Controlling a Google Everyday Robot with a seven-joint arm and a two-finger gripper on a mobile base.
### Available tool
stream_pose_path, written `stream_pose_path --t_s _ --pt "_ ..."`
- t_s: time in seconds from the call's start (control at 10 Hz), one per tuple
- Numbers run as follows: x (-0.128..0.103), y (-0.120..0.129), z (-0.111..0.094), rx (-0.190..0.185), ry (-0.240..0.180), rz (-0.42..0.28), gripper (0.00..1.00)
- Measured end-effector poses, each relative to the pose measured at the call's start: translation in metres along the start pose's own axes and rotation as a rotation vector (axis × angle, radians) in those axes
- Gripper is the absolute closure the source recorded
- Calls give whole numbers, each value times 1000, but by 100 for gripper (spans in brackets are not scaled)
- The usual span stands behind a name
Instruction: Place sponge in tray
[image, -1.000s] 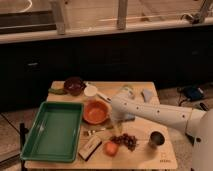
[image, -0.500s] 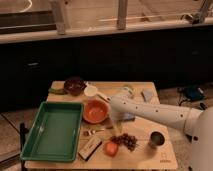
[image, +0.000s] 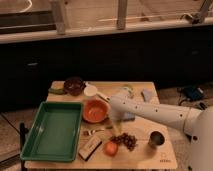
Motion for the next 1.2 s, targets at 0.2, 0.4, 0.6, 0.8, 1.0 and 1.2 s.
stream_pose_path --t_s 0.2,0.4,0.6,0.8,1.0,1.2 --pt "0 0 -1 0 0 1 27" --pt "-1 -4 2 -1 -7 -10 27" --pt "-2 -4 2 -1 -9 -11 23" --pt "-2 -4 2 -1 -8 -10 20" --pt "3 -4 -9 11 -5 0 20" --pt "7 -6 -19 19 -2 13 20"
